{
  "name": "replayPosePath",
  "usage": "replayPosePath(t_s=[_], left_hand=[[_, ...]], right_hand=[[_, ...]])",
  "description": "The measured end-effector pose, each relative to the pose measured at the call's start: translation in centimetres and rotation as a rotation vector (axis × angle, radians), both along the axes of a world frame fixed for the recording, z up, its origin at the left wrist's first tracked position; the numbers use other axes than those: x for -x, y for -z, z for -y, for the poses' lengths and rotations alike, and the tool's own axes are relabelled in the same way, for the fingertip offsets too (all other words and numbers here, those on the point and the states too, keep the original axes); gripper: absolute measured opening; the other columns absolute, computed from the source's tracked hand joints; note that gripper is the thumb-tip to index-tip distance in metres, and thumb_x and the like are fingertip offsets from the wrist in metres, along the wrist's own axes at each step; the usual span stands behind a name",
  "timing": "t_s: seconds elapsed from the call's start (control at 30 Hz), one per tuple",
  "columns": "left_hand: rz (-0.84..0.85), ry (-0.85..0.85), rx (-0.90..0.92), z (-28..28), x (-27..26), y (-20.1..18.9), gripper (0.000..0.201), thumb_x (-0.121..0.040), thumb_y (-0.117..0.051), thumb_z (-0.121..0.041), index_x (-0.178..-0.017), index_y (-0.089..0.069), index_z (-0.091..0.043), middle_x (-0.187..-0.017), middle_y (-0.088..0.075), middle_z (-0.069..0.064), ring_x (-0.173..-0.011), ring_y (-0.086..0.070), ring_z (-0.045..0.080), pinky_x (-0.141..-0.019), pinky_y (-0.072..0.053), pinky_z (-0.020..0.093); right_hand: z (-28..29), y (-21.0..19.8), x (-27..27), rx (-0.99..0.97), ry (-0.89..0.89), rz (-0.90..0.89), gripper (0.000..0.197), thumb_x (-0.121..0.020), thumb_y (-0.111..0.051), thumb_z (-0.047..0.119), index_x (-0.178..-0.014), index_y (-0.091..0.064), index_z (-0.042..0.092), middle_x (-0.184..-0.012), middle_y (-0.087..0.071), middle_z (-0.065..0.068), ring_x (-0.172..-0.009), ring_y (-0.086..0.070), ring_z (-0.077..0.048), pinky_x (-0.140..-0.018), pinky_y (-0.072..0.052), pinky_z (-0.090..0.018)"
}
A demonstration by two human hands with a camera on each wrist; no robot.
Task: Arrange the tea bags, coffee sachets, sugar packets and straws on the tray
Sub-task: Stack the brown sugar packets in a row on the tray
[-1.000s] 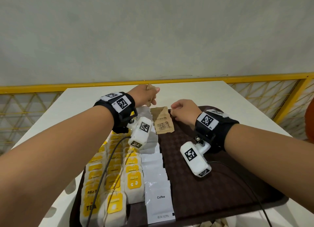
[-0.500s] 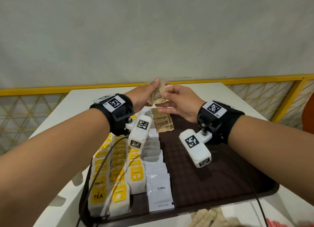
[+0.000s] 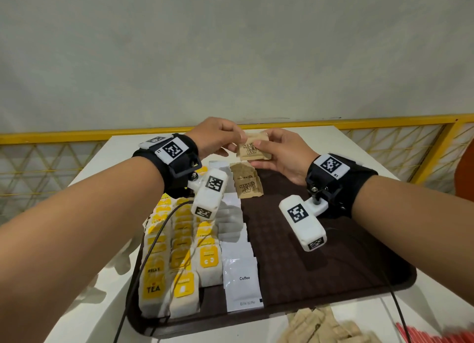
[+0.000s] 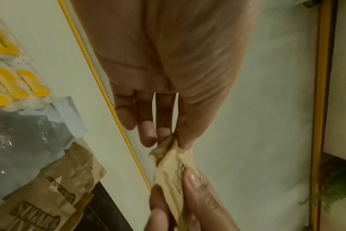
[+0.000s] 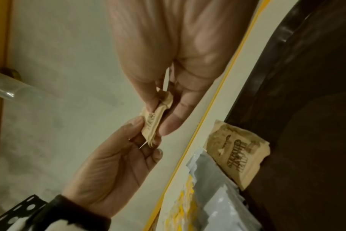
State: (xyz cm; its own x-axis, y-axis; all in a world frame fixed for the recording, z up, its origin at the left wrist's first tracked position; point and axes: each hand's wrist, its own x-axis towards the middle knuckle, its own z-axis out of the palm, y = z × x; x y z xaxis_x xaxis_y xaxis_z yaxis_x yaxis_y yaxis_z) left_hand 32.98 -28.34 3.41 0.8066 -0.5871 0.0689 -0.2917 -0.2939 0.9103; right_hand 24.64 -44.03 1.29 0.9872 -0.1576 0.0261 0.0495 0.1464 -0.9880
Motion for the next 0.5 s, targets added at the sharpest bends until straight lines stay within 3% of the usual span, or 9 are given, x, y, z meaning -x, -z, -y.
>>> replayPosePath(t_s=[0.17, 0.3, 0.5], left_hand=[[0.118, 0.086, -0.379, 0.1, -0.2, 0.4, 0.01, -0.089, -0.064, -0.021, -0.082, -0.07, -0.023, -0.071, -0.067, -0.014, -0.068, -0.059, 0.003, -0.064, -0.043, 0.018], [0.2, 0.154, -0.598, 0.8, -0.6, 1.4, 0.009, -0.089, -0.065, -0.019, -0.091, -0.073, -0.017, -0.077, -0.066, -0.01, -0.069, -0.055, 0.001, -0.069, -0.042, 0.016], [0.353, 0.174, -0.823, 2.6, -0.6, 2.7, 0.012, -0.085, -0.069, -0.023, -0.092, -0.073, -0.013, -0.077, -0.062, -0.01, -0.07, -0.053, 0.003, -0.06, -0.038, 0.016]], right_hand=[[0.9, 1.5, 0.4, 0.214, 0.019, -0.172, 0.01, -0.091, -0.062, 0.005, -0.098, -0.059, 0.009, -0.098, -0.068, -0.015, -0.082, -0.071, -0.023, -0.059, -0.06, -0.029], [1.3, 3.5, 0.0, 0.416, 0.021, -0.277, 0.008, -0.088, -0.067, 0.009, -0.091, -0.061, 0.014, -0.103, -0.071, -0.014, -0.089, -0.069, -0.022, -0.069, -0.057, -0.03], [1.3, 5.3, -0.2, 0.489, -0.002, -0.361, 0.008, -0.089, -0.065, 0.004, -0.091, -0.06, 0.01, -0.106, -0.07, -0.019, -0.097, -0.069, -0.027, -0.08, -0.057, -0.034]])
